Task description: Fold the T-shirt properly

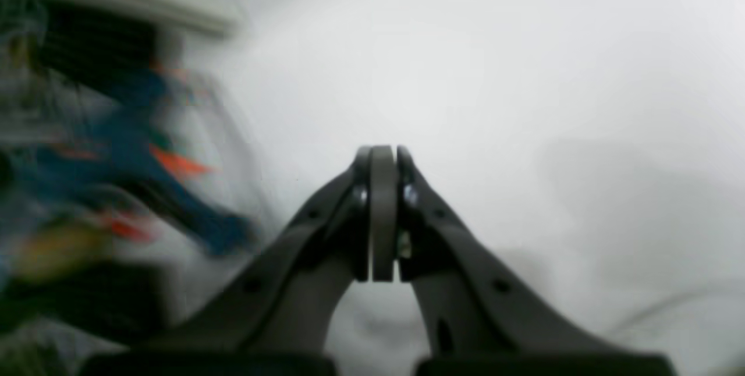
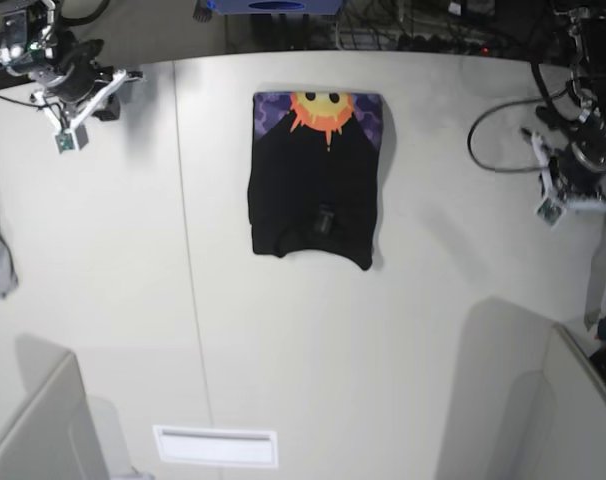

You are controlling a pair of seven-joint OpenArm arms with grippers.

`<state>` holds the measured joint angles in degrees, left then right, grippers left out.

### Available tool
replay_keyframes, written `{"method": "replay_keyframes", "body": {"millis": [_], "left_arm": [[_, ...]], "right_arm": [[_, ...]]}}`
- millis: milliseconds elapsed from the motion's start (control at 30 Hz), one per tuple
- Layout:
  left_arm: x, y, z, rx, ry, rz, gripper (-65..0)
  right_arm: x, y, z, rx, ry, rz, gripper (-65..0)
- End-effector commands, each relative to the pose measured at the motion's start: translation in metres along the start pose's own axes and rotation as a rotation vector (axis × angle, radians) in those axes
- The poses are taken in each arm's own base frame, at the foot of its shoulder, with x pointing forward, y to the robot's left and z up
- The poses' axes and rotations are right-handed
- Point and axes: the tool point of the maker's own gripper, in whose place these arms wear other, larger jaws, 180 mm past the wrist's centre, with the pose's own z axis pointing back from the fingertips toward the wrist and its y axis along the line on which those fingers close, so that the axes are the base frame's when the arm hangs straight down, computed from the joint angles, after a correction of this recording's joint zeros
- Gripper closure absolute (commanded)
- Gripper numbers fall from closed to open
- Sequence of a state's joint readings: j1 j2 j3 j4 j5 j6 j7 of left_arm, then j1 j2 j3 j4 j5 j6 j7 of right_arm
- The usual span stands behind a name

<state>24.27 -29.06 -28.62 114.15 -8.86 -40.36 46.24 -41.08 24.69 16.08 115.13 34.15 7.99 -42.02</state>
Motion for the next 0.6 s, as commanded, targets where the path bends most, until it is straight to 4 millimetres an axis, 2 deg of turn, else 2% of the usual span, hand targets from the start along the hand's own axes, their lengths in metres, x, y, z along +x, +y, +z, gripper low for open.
{"method": "replay_keyframes", "body": {"millis": [0, 67, 167, 233, 333, 433, 500, 567], "left_arm": [[-0.011, 0.001, 0.011, 0.018, -0.015, 0.014, 0.0], [-0.041, -0.020, 0.031, 0.003, -0.048, 0.102, 0.0], [-0.071, -0.050, 0.065, 0.018, -0.119, 0.250, 0.0], [-0.087, -0.069, 0.083, 0.021, -0.144, 0.336, 0.0], [-0.112, -0.092, 0.103, 0.013, -0.136, 0.421, 0.0], [-0.142, -0.114, 0.122, -0.029, -0.057, 0.434, 0.0], [-0.169, -0.132, 0.136, -0.071, 0.060, 0.370, 0.0], [-0.200, -0.152, 0.149, -0.120, 0.193, 0.306, 0.0]], "right_arm": [[-0.001, -0.013, 0.009, -0.031, -0.001, 0.047, 0.0], [-0.011, -0.028, 0.021, -0.049, 0.015, 0.111, 0.0], [-0.034, -0.042, 0.034, -0.072, 0.102, 0.265, 0.0], [-0.059, -0.046, 0.040, -0.066, 0.211, 0.425, 0.0], [-0.106, -0.053, 0.056, -0.059, 0.421, 0.639, 0.0], [-0.156, -0.065, 0.085, -0.058, 0.642, 0.773, 0.0], [-0.184, -0.062, 0.104, -0.022, 0.737, 0.801, 0.0], [-0.203, -0.058, 0.119, 0.007, 0.793, 0.794, 0.0]]}}
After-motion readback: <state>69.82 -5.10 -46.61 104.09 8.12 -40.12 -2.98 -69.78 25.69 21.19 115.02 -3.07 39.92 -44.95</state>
